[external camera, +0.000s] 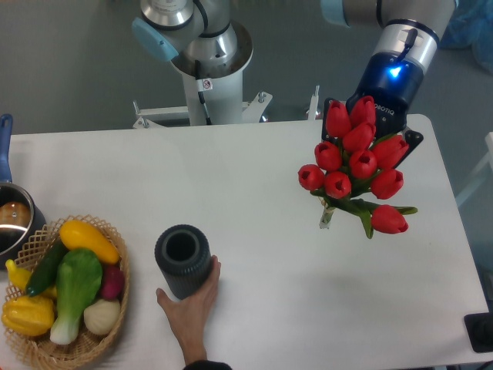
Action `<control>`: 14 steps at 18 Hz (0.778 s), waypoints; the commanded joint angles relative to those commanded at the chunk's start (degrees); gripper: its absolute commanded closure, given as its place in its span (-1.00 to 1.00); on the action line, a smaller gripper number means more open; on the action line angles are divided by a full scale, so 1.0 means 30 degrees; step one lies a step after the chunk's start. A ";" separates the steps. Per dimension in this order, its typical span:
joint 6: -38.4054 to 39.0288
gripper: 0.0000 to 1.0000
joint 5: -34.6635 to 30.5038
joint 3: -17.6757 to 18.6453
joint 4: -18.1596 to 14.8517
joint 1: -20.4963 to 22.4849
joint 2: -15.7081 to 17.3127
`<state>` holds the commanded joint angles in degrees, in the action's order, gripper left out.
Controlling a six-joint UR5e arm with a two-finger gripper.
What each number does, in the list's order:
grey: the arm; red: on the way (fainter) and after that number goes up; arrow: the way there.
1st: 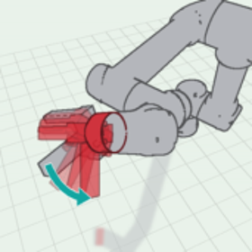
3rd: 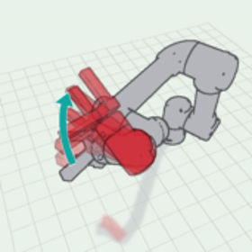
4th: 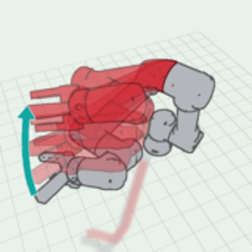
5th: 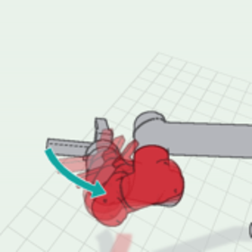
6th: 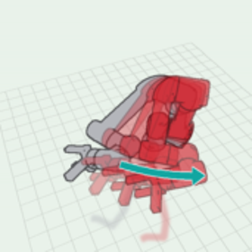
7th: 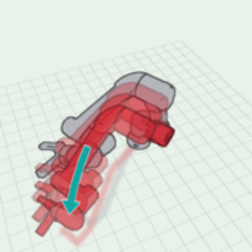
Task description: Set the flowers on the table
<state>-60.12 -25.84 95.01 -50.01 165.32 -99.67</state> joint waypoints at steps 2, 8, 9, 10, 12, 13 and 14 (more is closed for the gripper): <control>-0.0030 -0.03 0.0000 0.0088 0.0000 -0.0059 0.0029; -0.0059 -0.02 -0.0204 0.0030 0.0000 0.0000 0.0029; -0.0146 -0.02 -0.0437 -0.0028 0.0000 -0.0029 -0.0029; -0.0118 -0.02 -0.0729 -0.0116 0.0000 -0.0029 -0.0029; -0.0176 -0.02 -0.1519 -0.0117 -0.0029 -0.0058 0.0029; -0.0234 -0.02 -0.1958 -0.0204 0.0000 -0.0088 0.0000; -0.0322 -0.02 -0.2427 -0.0321 0.0000 -0.0117 -0.0087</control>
<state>-61.08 -33.12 94.05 -50.01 164.97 -99.93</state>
